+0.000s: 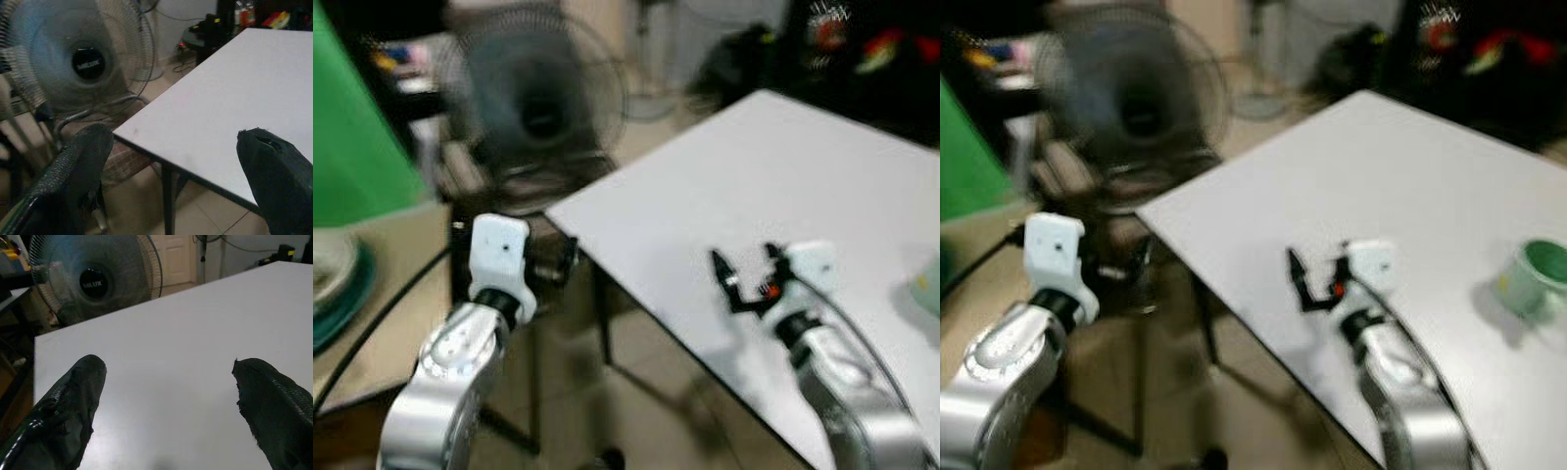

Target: Setting the table

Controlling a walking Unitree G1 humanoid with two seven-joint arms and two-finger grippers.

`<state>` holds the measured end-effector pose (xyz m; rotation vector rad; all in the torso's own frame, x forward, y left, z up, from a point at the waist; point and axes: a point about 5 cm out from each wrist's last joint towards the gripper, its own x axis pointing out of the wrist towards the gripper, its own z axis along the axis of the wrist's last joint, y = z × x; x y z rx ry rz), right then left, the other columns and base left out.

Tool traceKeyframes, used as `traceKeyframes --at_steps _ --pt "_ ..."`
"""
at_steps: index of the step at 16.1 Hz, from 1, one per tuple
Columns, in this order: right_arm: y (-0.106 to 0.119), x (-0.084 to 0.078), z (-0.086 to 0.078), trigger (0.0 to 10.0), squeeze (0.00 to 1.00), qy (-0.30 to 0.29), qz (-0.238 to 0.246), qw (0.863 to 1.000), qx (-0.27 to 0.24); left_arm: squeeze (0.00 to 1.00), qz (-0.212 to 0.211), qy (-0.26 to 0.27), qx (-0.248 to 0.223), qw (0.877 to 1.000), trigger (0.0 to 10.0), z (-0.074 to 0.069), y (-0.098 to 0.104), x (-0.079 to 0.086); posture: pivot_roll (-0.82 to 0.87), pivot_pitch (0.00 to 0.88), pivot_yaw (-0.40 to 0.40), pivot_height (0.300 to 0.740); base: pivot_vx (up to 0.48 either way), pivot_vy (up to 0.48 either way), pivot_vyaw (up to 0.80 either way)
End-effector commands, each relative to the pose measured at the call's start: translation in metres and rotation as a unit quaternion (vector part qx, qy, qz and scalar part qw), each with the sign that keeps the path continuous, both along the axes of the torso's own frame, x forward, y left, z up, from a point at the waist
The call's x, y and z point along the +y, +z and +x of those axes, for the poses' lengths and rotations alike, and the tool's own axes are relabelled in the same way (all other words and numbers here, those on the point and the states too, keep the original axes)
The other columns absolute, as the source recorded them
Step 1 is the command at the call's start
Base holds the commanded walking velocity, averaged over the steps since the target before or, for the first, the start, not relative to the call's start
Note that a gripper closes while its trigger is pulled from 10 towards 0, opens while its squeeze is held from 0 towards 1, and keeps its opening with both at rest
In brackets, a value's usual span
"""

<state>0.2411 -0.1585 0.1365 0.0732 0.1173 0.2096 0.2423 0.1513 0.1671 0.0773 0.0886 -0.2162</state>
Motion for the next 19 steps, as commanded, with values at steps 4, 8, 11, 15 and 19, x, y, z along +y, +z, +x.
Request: traceKeyframes --at_steps 4,8,11,15,19 --pt "-0.0023 0.0028 0.0024 10.0 0.00 -0.007 0.031 0.999 0.008 0.00 0.015 0.009 -0.016 1.000 10.0 0.0013 0.0073 0.0079 -0.04 0.026 0.046 0.740 0.000 0.330 0.00" --pt "-0.0038 0.0074 0.0023 10.0 0.00 0.003 0.034 0.999 0.006 0.00 0.022 0.008 -0.016 1.000 10.0 0.0005 0.0078 0.0095 -0.04 0.017 0.051 0.740 0.000 0.333 0.00" --pt "-0.0043 0.0086 0.0019 10.0 0.00 0.008 0.036 0.999 0.008 0.00 0.027 0.002 -0.019 0.999 10.0 0.0015 0.0104 0.0088 -0.04 0.016 0.057 0.740 0.000 0.334 0.00" --pt "-0.0045 0.0077 0.0024 10.0 0.00 0.007 0.036 0.999 0.005 0.00 0.032 0.000 -0.025 0.999 10.0 0.0036 0.0134 0.0091 -0.04 0.012 0.061 0.740 0.000 0.355 0.00" --pt "0.0004 0.0061 0.0082 10.0 0.00 0.012 0.034 0.999 -0.006 0.00 0.032 0.004 -0.026 0.999 10.0 0.0034 0.0138 0.0094 -0.03 0.010 0.045 0.740 0.000 0.356 0.00"
